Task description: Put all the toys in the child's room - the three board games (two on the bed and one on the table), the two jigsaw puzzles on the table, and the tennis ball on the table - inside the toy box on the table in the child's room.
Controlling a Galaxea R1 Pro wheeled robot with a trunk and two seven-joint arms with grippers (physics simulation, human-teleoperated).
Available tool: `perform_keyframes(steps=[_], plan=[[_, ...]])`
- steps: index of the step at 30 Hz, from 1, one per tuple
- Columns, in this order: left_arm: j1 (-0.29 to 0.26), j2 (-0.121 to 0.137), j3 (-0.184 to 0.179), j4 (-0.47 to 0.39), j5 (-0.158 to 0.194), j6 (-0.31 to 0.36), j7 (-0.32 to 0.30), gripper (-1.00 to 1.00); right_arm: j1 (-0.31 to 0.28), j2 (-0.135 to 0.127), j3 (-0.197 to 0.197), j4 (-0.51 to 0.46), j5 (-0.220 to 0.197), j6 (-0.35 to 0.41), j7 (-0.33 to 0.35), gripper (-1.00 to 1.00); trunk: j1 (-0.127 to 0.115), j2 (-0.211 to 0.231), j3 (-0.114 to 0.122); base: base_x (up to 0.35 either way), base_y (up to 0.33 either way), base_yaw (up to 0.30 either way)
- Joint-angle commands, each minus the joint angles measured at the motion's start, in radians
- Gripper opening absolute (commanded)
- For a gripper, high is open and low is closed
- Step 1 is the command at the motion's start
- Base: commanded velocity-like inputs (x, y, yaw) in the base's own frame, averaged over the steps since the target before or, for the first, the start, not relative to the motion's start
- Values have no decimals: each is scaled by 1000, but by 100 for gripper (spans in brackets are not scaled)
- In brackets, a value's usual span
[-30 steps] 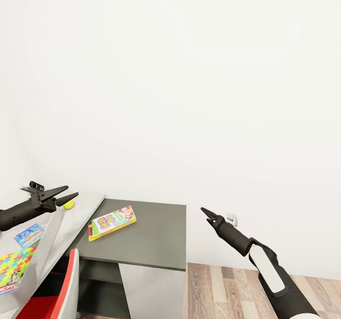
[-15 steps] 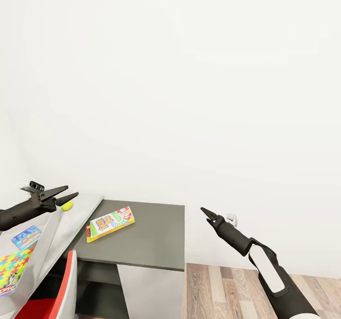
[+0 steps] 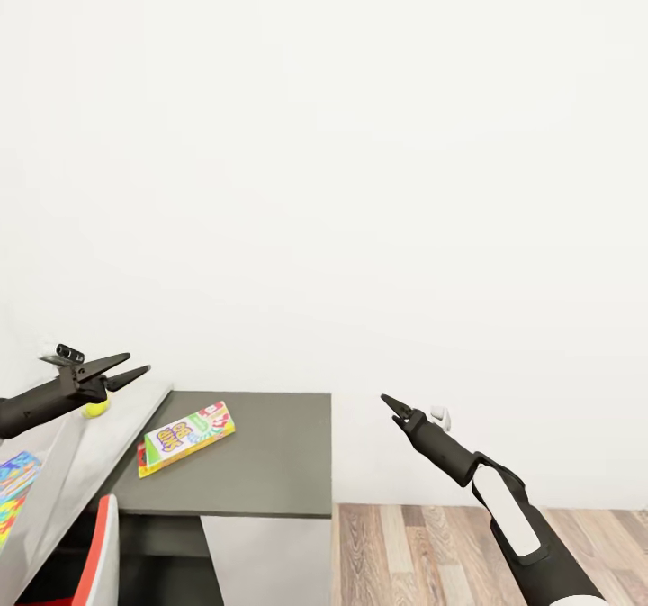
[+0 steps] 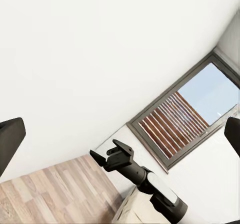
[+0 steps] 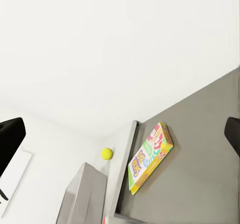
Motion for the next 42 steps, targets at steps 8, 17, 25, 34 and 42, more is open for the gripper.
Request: perform_keyframes(steps=[8, 17, 25, 34, 42], plan=[[0, 0, 0, 0, -3, 12, -3, 100, 0, 0, 1, 0, -7, 5, 0, 100, 0, -1, 9, 0, 0, -188], [0, 0, 0, 0, -6, 12, -1, 100, 0, 1, 1, 0, -7, 5, 0, 100, 0, -1, 19, 0, 0, -180], [0, 0, 0, 0, -7, 12, 0, 100, 0, 1, 1, 0, -7, 4, 0, 100, 0, -1, 22, 0, 0, -60], [0, -3, 0, 0, -8, 12, 4, 100, 0, 1, 1, 0, -6, 4, -1, 100, 0, -1, 22, 0, 0, -4], [0, -5, 1, 1, -7, 12, 41, 100, 0, 1, 1, 0, -5, 4, -2, 100, 0, -1, 22, 0, 0, 0]])
